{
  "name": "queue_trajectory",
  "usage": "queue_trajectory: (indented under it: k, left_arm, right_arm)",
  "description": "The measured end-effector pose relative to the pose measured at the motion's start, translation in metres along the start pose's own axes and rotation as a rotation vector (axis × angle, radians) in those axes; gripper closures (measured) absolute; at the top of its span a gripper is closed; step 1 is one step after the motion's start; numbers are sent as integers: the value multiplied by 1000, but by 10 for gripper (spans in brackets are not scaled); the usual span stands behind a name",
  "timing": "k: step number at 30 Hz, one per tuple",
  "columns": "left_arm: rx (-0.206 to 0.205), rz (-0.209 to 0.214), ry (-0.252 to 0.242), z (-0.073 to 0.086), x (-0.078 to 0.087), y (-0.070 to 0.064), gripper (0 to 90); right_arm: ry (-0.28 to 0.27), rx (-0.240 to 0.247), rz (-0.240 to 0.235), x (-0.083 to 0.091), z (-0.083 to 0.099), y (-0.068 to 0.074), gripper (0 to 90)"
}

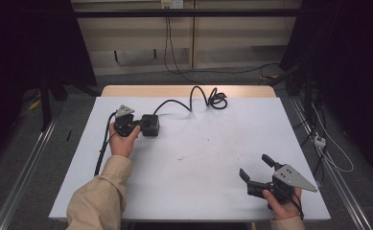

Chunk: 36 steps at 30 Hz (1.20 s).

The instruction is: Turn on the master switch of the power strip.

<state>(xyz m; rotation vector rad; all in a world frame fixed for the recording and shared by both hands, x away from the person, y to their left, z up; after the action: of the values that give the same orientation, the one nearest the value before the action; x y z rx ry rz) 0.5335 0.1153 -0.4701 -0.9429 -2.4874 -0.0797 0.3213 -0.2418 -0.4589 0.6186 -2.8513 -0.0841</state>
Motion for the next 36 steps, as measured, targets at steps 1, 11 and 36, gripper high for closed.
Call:
queue_trajectory:
  k: [1,11,36]
  left_arm:
    - [13,1,-7,0,0,1,900]
    - [53,-7,-33,0,6,4,845]
    - [39,127,-18,-4,27,-25,321]
  right_arm:
    - [-1,2,-1,0,0,0,57]
    - [-5,0,-2,-2,-2,0,57]
    - [1,8,-22,-9,-2,5,57]
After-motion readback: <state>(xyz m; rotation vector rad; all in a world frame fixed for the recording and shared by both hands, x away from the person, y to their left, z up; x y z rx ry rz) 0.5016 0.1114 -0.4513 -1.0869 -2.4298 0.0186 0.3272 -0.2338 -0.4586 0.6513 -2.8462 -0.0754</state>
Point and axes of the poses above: each handheld gripper's, and its own axes: x roughly backward along the jaws, z roughly out of its underside, y roughly to its left, the point moved 8 cm from there along -x, roughly forward along the jaws, and after that the axes turned 4 degrees about -x, right-handed, at the moved point
